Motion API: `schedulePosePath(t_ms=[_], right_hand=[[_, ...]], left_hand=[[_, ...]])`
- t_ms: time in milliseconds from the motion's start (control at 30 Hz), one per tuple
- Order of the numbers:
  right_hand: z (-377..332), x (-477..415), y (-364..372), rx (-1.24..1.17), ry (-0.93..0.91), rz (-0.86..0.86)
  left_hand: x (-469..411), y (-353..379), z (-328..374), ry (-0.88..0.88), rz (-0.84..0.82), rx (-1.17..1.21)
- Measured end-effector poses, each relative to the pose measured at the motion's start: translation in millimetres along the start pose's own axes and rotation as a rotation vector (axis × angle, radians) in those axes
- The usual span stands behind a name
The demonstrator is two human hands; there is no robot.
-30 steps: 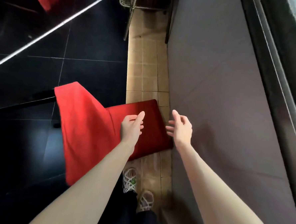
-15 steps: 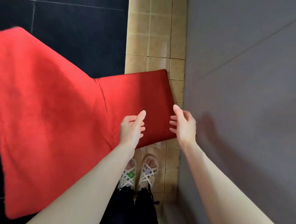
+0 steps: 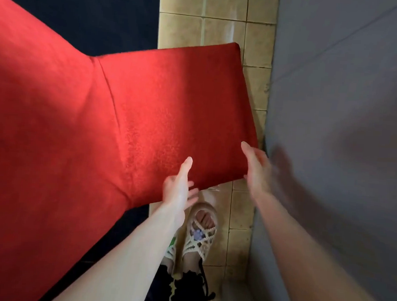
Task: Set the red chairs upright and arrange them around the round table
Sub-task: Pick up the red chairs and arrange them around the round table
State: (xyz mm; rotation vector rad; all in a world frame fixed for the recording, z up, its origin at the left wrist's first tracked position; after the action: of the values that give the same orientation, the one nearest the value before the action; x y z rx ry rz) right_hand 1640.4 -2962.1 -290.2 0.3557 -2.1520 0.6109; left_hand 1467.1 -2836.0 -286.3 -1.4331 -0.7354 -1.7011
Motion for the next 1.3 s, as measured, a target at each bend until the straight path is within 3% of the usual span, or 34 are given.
schedulePosePath(t_ms=[333, 567, 800, 1300], right_hand=[[54.5, -58.7, -9.7, 0.128, -0.064, 0.047], [79.3, -89.0, -5.7, 0.091, -0.035, 0.039], [95.7, -115.0, -4.1, 0.089, -0.013, 0.050], [122.3, -156.1, -13.1, -0.027, 0.005, 0.035]], left_hand=[[-68.0, 19.0, -74.2, -0.203, -0.006, -0.011], [-100.8, 46.6, -93.7, -0.243, -0.032, 0.146], [-125.7, 61.9, -99.9, -0.184, 0.000, 0.526], [-157.2, 71.4, -112.0, -0.054, -0.047, 0.753]])
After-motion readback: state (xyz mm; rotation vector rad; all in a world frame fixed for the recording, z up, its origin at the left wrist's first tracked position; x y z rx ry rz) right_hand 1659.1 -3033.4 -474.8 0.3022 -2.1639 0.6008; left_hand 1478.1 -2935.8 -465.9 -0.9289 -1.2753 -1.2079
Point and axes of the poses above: each hand's wrist, its own x-axis away from the middle knuckle, its own y-axis out of the palm, z = x × y, the point moved 8 cm from there along -x, towards the middle knuckle, and after that the axes turned 4 degrees about -z, right-handed, at the moved point
